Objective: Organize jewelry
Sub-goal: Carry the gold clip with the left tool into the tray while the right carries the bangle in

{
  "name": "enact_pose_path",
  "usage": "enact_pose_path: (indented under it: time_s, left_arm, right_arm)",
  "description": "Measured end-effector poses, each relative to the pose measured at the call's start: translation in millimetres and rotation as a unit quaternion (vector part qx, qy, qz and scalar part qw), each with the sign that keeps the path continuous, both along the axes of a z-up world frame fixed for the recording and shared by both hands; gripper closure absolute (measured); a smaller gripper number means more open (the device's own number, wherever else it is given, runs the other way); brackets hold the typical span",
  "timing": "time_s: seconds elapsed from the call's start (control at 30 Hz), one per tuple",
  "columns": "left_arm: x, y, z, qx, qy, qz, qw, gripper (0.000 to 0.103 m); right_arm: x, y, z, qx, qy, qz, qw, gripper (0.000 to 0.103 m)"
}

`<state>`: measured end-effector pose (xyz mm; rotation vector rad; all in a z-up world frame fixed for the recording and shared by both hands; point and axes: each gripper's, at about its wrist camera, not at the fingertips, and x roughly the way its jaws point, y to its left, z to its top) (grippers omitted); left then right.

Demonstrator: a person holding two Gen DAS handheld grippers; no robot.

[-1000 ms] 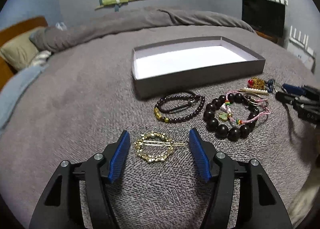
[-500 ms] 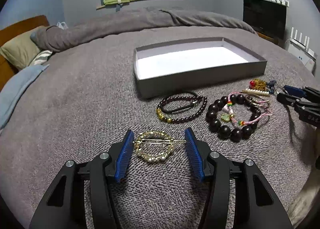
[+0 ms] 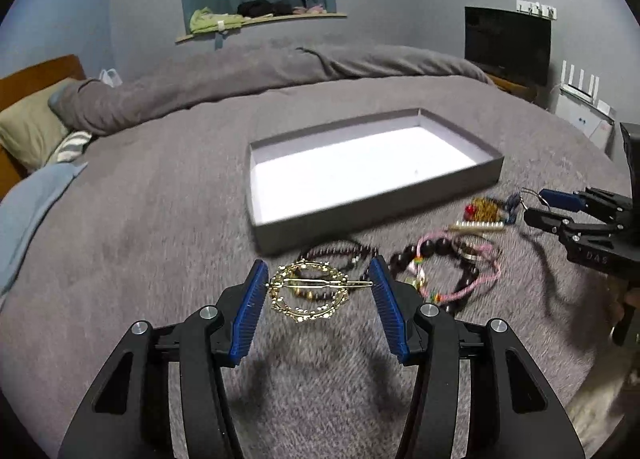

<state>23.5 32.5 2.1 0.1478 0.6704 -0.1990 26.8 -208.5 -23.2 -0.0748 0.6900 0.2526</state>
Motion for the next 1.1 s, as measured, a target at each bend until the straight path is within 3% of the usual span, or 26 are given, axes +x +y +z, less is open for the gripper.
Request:
enact_pose_path:
  time_s: [0.27,0.5,0.77,1.1]
  left_arm:
    - [35.3,-2.4,20.6,-0.009,-0.007,-0.006,0.9999,0.049]
    - [79.4,-9.5,26.8,-0.010,0.002,-0.012,0.9999,0.049]
    - [140.2,-8.8,15.1,-0.022,0.058,-0.022,0.9978,0.049]
    - [208.3,0.5,-5.9,-0.019,0.113,-0.005,0.9933,0.049]
  right_arm:
    - [20.6,8.1,31.9,-0.007,-0.026,0.016,1.000,0.054]
    - [72.3,22.4,55.3,-0.004,-0.029,0.029,0.999,0.054]
    - [148.1,32.5,48.6,-0.009,0.012,0.022,1.000,0.054]
    - [205.7,41.5,22.6,-0.046,0.066,0.005,0.997,0.054]
